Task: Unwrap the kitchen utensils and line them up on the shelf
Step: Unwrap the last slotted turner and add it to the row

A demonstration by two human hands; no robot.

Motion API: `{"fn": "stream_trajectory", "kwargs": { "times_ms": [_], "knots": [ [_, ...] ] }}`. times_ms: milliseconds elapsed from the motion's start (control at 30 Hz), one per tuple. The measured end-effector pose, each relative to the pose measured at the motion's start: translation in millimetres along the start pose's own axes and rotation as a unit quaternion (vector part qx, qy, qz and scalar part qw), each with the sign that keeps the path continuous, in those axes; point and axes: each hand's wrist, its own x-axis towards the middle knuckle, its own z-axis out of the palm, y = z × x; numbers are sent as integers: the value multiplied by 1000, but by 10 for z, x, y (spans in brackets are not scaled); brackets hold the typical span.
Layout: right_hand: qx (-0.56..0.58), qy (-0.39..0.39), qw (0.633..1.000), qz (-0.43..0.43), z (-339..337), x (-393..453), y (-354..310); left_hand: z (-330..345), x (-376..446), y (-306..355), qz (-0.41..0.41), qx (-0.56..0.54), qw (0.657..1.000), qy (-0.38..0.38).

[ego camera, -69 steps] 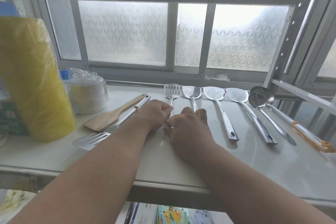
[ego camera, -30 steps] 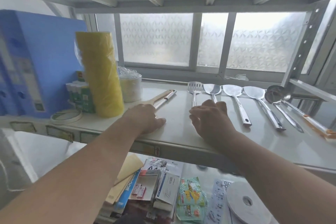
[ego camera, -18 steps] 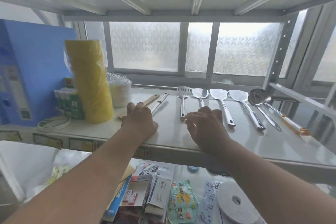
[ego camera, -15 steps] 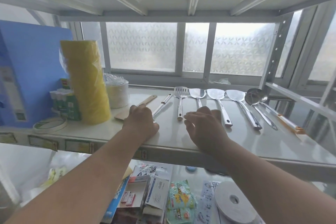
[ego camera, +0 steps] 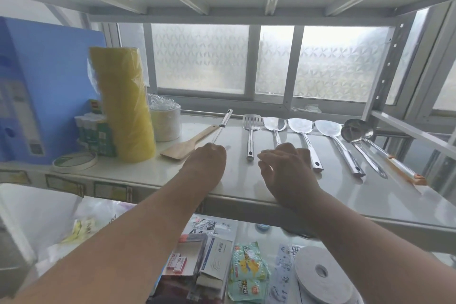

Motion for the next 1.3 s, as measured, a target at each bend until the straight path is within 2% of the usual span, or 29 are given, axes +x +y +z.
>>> {"fn": "stream_trajectory", "kwargs": {
  "times_ms": [133,267,333,400,467,533,567,600,667,733,867,1067,1100,1167,1200,1233,1300],
  "knots": [
    [-5,2,1000,-2,5,1,6,-91,-35,34,27,29,999,17],
    [-6,10,1000,-7,-21,-5,-12,-102,-60,2,24,35,995,87],
    [-13,11,1000,-9,-28,11,-4,-100,-67,-33,33,12,990,136],
    [-30,9,999,-3,-46,55,38,-120,-46,-57,45,-81,975,201],
    [-53,21,998,15,-93,116,99,-183,-9,-53,28,-293,927,232],
    [-69,41,996,38,-145,156,154,-322,-3,-8,-6,-550,818,169],
    [-73,52,995,43,-161,164,179,-389,0,-1,-18,-638,759,127],
    [-80,62,994,45,-176,165,201,-451,-6,-3,-18,-701,708,82],
    [-97,74,991,48,-198,168,248,-537,-47,-8,-1,-772,636,-3],
    [-118,84,988,52,-219,178,309,-554,-69,-27,20,-796,602,-56],
    [-153,90,981,73,-235,153,481,-503,-66,-73,36,-823,557,-104],
    [-223,135,965,32,-305,44,611,-487,-69,-125,-51,-857,483,-171],
    [-226,137,964,31,-315,30,608,-475,-50,-164,-53,-871,452,-185],
    [-213,126,968,36,-323,30,595,-426,18,-235,-60,-909,356,-207],
    [-206,117,971,38,-328,35,586,-413,43,-253,-64,-921,324,-208],
    [-196,109,974,41,-333,42,573,-388,75,-268,-74,-923,317,-205],
    [-162,87,982,48,-357,52,520,-342,110,-262,-102,-913,344,-194]
  ]
}}
